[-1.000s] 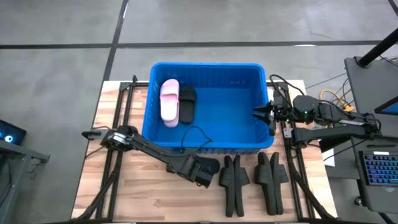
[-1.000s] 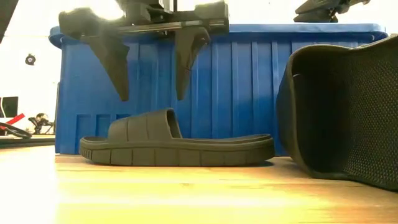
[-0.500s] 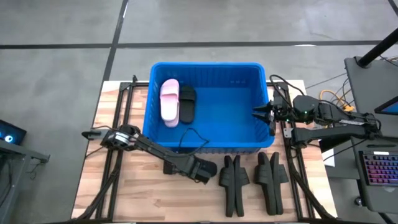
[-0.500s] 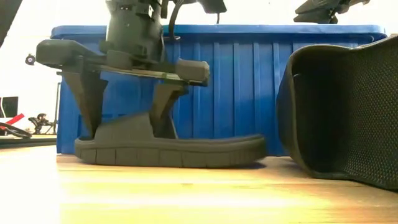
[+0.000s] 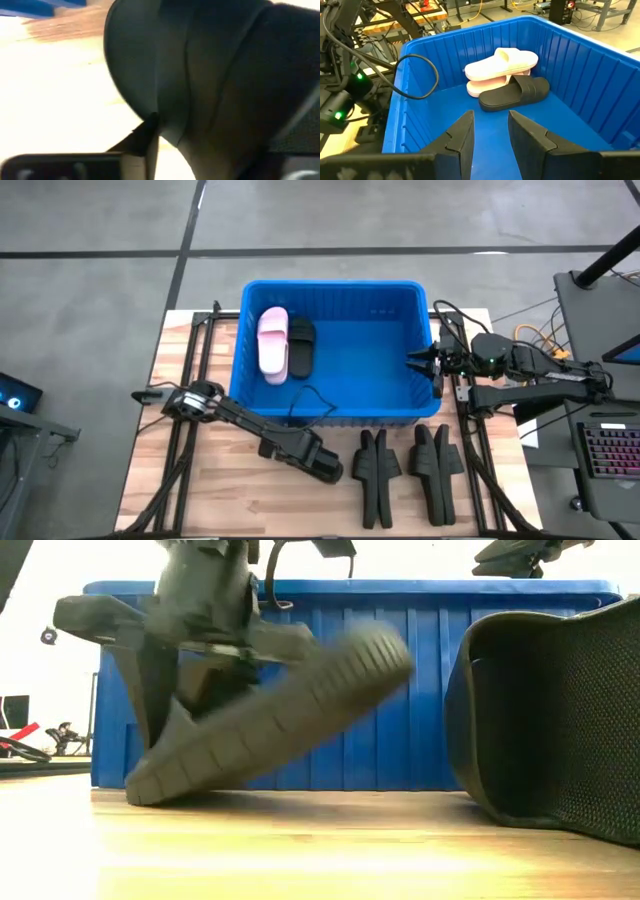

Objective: Pick and place slides into bin
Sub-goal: Put the black slipper into the blue bin

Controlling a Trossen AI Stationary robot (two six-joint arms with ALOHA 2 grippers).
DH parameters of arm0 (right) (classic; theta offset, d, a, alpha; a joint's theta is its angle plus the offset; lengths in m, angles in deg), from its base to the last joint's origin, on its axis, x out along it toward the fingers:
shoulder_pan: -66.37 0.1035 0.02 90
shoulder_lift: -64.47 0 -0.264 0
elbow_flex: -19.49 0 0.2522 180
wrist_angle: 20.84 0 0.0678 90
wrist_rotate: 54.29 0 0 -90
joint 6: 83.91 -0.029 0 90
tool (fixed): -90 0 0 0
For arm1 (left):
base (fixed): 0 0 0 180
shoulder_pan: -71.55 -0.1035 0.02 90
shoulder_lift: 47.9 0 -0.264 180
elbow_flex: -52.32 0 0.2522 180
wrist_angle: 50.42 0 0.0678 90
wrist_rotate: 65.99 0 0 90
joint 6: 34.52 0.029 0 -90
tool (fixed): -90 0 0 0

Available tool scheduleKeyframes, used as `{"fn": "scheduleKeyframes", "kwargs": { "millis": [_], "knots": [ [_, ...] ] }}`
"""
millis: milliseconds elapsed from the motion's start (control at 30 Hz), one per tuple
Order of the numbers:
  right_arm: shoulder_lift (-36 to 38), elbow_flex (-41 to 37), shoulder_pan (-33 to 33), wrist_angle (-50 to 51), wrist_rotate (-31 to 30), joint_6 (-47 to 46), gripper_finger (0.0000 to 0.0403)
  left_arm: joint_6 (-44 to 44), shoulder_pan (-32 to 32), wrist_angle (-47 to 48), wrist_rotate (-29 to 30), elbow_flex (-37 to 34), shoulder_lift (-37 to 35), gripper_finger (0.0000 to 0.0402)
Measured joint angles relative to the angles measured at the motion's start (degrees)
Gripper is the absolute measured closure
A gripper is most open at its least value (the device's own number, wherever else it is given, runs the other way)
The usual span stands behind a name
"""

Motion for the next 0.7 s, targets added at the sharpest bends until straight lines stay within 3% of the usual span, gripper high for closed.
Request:
{"fn": "scheduleKeyframes", "kwargs": {
  "millis": [167,267,367,500,600,700],
  "knots": [
    [0.0,0.0,0.0,0.0,0.0,0.0,0.0291,11.71,0.48,-1.81,-4.06,-0.01,-3.26,0.039],
    [0.0,0.0,0.0,0.0,0.0,-0.02,0.0291,21.98,0.61,-4.17,-5.46,-0.01,-7.01,0.0395],
    [-0.01,0.0,0.0,0.0,0.0,-0.01,0.0291,33.92,0.69,-12.88,-6.5,0.43,-11.79,0.0395],
    [0.0,0.0,0.0,0.02,0.02,-0.02,0.0291,38.55,0.02,-26.44,-5.61,0.58,-18.54,0.0395],
    [0.04,0.0,-0.01,0.04,0.02,-0.22,0.0291,40.44,-1.04,-37.26,0.74,0.58,-23.39,0.0395],
    [0.04,0.0,0.0,0.04,0.08,-0.23,0.0291,50.36,-1.72,-44.45,14.69,0.69,-27.48,0.0395]
  ]
}}
